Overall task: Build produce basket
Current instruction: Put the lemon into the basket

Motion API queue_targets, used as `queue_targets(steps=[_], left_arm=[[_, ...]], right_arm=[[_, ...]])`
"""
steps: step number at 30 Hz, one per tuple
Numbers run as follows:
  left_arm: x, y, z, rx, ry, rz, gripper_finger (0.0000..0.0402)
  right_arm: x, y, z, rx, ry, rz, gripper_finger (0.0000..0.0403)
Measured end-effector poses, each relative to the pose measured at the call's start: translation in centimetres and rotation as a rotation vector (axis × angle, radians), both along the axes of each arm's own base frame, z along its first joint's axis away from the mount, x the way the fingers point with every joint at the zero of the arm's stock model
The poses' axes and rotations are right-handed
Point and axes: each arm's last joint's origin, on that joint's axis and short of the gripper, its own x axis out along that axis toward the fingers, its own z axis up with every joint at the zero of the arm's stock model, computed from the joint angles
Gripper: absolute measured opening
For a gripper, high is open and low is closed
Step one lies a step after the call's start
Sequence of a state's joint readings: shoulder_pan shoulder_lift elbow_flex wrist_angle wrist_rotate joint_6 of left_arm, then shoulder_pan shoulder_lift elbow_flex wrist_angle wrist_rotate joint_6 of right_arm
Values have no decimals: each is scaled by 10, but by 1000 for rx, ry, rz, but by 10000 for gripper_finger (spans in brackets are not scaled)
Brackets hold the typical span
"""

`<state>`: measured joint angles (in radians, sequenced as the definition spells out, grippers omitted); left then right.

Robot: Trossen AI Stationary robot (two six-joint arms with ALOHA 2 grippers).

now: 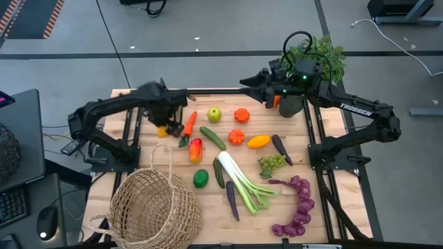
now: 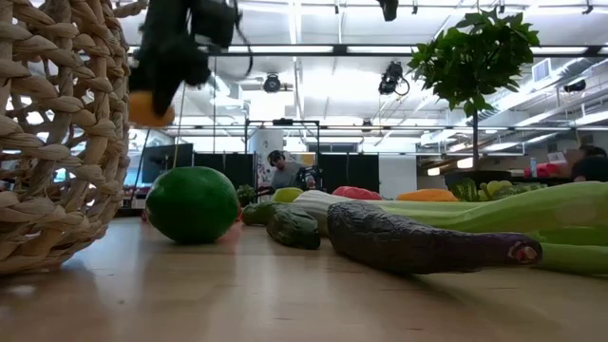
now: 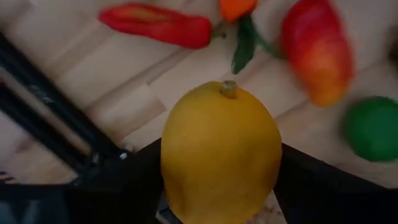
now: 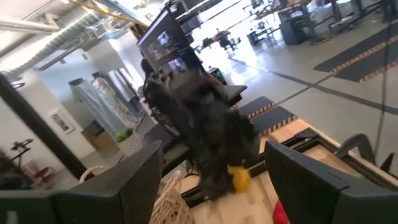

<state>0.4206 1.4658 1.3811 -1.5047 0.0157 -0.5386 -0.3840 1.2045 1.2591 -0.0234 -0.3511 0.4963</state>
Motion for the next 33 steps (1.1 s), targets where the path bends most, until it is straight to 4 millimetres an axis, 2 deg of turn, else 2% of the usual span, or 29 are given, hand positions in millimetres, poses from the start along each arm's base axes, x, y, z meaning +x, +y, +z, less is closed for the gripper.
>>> queue_targets(steps=[4,8,13,16,25,33], left_arm=[[0,-4,57,60,-153,48,238],[-7,-23,110,91,-370,93,231],[-10,-57,146,84,-528,5,239],[-10,-83,150,50,-550,-100,238],[0,-162,139,-56,-496,-401,244],[-13,-217,133,-99,-468,-699,241]], right_arm=[[-1,-1,-1,0,7,51,285],[-2,-2,-2,5,23,93,285],[-5,-4,-3,10,33,144,285],[-7,-6,-3,10,34,177,285],[-10,-9,-3,15,39,270,285],[-10,-8,-4,48,45,308,285]])
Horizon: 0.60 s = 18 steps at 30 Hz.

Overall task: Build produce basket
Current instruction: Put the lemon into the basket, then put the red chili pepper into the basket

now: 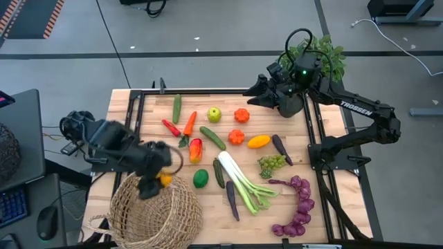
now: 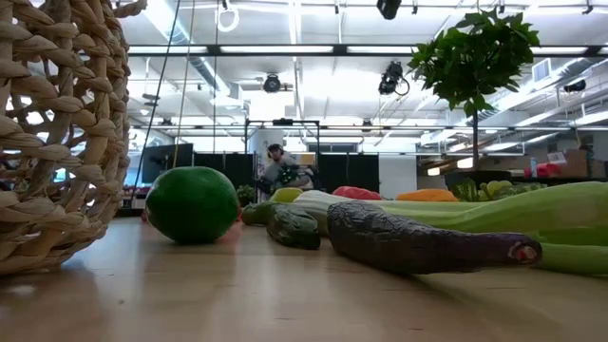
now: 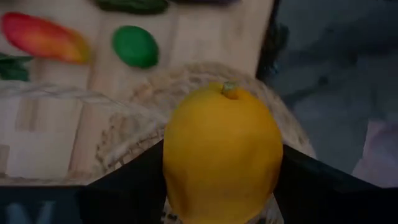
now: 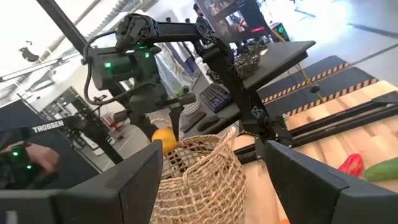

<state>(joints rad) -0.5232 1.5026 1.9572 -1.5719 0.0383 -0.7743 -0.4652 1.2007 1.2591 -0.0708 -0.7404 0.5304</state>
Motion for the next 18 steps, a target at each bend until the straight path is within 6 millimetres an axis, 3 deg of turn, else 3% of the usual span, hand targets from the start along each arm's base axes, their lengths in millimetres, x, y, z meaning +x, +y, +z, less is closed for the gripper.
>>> queue_targets(steps=[4,14,18], left_arm=[[-7,-18,-3,72,-34,-161,248],[15,-41,-26,113,51,-164,294],[11,-48,-44,82,167,-173,325]], right_arm=[[0,0,0,-1,-1,13,285],[-1,3,0,51,16,98,285],[-2,5,0,53,18,175,285]])
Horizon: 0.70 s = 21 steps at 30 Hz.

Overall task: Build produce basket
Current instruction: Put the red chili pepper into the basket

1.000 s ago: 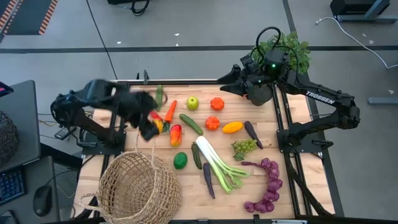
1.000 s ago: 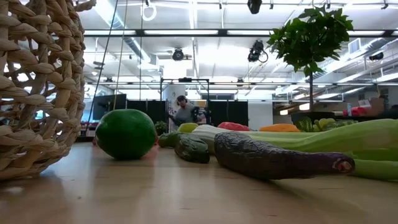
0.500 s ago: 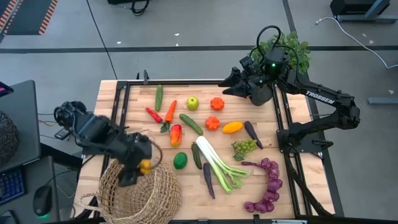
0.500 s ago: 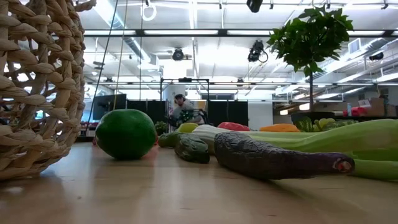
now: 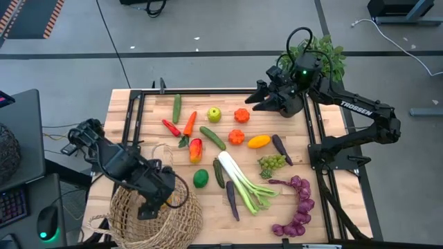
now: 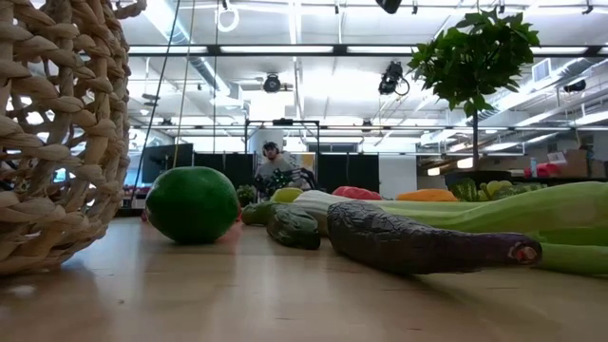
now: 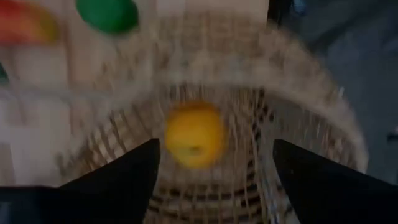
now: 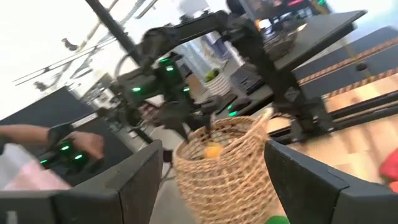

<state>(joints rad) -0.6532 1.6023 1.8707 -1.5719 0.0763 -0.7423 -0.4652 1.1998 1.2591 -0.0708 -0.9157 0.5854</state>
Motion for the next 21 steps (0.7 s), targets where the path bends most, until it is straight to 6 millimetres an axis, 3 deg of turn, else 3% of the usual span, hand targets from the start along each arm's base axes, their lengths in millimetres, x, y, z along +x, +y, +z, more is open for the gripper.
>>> queue_targets(steps=[3,9,14,21], left_arm=[[-5,-5,-13,-1,79,41,347],[4,9,-10,-38,96,246,354],[19,35,0,-81,87,448,355],[41,83,19,-91,-53,574,355]], right_arm=[[-1,1,0,2,2,16,285],[-4,1,1,-2,7,22,285],[-11,-5,-2,-36,35,-60,283],[-23,-10,3,-83,14,-178,280]])
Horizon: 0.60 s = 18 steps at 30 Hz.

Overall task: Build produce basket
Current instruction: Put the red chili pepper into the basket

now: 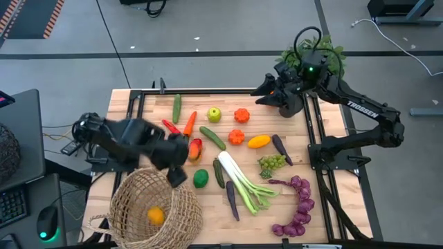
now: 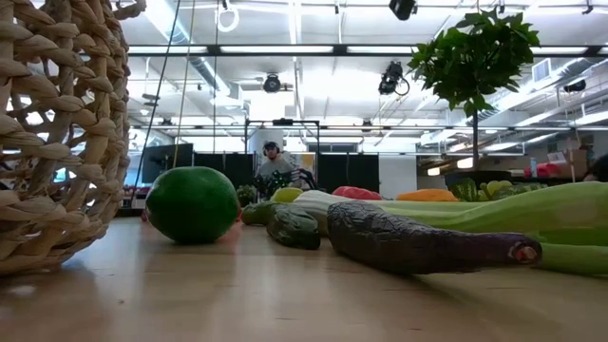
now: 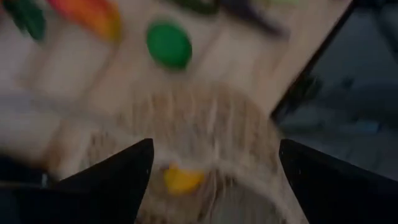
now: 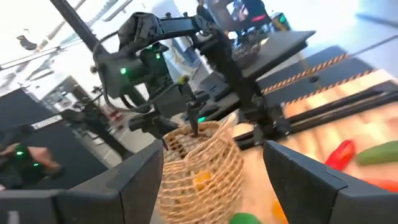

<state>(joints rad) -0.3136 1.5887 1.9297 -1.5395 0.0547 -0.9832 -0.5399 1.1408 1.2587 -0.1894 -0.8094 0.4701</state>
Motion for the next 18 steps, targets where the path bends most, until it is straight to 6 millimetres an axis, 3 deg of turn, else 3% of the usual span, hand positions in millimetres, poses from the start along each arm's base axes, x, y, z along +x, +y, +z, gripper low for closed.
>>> queue_targets(steps=[3,7,11,18], left_arm=[[11,20,4,100,-106,-68,354],[19,50,2,289,-116,-216,347],[23,95,2,442,-93,-216,340],[-2,178,-6,483,94,-174,324]], right_arm=[[-2,-3,1,-2,-1,-38,280],[-2,-3,1,28,6,-46,280],[-2,-3,1,70,17,-80,280],[3,-1,-3,109,63,-279,280]])
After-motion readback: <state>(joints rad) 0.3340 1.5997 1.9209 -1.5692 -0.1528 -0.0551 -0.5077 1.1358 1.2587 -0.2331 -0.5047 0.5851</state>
